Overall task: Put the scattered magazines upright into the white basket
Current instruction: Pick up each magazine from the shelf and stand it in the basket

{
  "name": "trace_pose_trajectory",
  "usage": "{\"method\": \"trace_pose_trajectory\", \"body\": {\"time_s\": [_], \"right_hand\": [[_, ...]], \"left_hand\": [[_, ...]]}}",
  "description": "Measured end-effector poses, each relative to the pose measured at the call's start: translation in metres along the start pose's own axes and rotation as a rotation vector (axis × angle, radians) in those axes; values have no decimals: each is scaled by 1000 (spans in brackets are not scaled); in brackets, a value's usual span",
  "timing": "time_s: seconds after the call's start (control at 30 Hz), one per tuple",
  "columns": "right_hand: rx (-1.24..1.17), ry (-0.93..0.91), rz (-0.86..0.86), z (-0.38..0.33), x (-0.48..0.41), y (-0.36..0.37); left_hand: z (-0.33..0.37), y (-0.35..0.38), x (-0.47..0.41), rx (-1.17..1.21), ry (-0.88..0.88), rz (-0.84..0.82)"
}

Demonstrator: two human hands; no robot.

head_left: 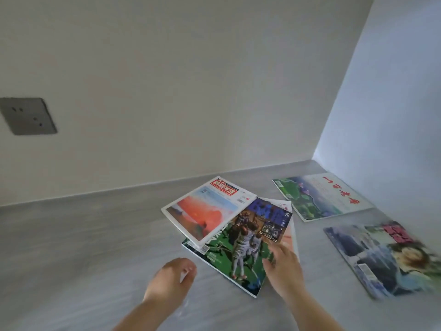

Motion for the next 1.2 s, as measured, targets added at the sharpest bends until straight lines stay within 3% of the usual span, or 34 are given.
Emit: {"method": "trace_pose_trajectory", "body": {"time_s": [0.17,0.3,0.53,0.73,0.87,1.2], "right_hand": [[82,-62,-40,-21,-19,18],[143,-63,-30,-27,-34,33],[185,-64,50,-24,-37,46],[194,-72,1,-25,-39,45],[279,-28,77,-31,-34,28],[224,-63,49,-27,-37,39]], "left_hand": [[-11,14,-16,-83,-65,-32],[-20,5,-42,-105,-107,34],[-44,-9,-111,74,-330,185],[-61,-15,-168,-159,-378,164],[-67,-19,-188,-252,-432,121],[-51,-16,-193,-320,-447,55]]}}
Point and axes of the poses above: each hand's wrist, its own x-axis away from the middle knuckle, its own y-axis out of the palm, z = x × y, the point moved 4 cm from there along -x, towards the middle knuckle, and after that the axes turned 14 degrees about x, right-handed, at the moved point
